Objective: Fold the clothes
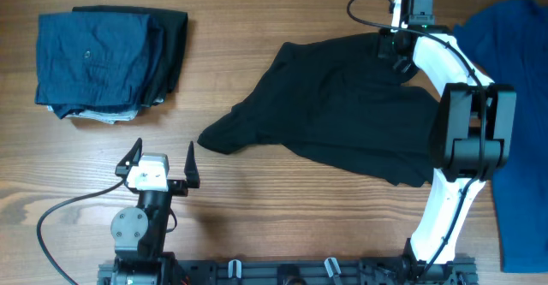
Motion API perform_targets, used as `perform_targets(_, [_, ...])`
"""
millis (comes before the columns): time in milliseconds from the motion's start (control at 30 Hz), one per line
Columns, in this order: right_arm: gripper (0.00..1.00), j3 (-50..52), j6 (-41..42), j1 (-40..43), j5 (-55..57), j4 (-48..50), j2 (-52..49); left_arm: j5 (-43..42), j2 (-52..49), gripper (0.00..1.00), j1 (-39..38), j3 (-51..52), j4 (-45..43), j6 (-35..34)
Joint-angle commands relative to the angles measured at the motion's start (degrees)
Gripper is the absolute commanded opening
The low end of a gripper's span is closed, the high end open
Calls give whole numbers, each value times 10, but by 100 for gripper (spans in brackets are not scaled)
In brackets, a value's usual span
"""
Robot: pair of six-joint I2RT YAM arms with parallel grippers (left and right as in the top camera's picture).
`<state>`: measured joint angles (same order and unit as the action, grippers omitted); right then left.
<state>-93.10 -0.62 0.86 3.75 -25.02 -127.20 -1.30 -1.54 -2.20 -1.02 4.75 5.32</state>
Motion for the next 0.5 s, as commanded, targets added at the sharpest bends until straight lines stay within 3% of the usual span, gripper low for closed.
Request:
perform_targets(0, [4, -18, -24, 0, 23, -3, 0, 8, 3, 100, -2, 4, 0, 7])
perform_targets(467, [4, -23, -24, 43, 59, -16, 46, 8, 3, 100, -2, 4, 0, 7])
